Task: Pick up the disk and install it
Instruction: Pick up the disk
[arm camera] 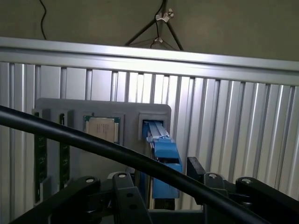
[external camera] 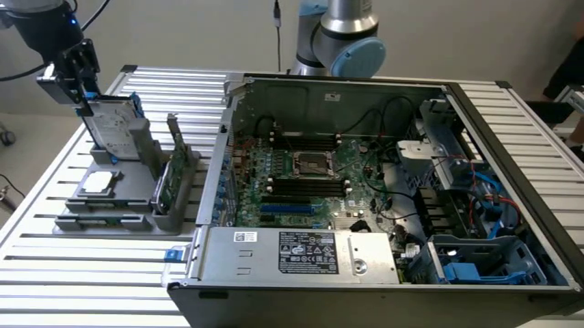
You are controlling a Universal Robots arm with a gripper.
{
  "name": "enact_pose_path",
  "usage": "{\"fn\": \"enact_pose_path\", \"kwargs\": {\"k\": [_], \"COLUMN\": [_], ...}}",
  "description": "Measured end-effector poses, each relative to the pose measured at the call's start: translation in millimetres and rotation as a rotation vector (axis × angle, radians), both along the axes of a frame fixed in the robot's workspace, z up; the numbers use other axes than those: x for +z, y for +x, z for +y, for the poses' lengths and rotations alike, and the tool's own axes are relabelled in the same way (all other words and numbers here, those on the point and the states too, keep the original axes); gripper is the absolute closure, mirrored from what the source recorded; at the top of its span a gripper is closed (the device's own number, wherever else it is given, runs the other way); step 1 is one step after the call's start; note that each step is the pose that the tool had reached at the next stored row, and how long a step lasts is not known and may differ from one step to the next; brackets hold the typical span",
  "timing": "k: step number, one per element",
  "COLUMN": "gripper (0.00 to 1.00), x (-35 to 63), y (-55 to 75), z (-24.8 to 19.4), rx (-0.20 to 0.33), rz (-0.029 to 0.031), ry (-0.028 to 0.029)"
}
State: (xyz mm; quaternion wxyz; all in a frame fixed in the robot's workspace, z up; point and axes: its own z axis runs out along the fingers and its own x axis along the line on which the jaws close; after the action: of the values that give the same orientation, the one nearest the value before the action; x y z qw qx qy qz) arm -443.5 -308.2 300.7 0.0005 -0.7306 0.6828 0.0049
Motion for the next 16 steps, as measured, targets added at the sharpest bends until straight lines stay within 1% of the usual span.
{"fn": "enact_pose_path", "kwargs": {"k": [7,8,12,13,16], "gripper": [0.46,0.46,0.46,0.46,0.46], "x": [-12.8,-14.2,-15.1,-15.1,-15.0], "y": [-1.7,-1.7,-1.8,-1.8,-1.8], "z": [0.0,0.1,0.3,0.3,0.3], "rx": [-0.023,-0.025,-0.035,-0.038,-0.046], "rz": [0.0004,0.0018,0.0178,0.0193,0.0195], "ry": [-0.0006,-0.0006,-0.0006,-0.0006,-0.0004]}}
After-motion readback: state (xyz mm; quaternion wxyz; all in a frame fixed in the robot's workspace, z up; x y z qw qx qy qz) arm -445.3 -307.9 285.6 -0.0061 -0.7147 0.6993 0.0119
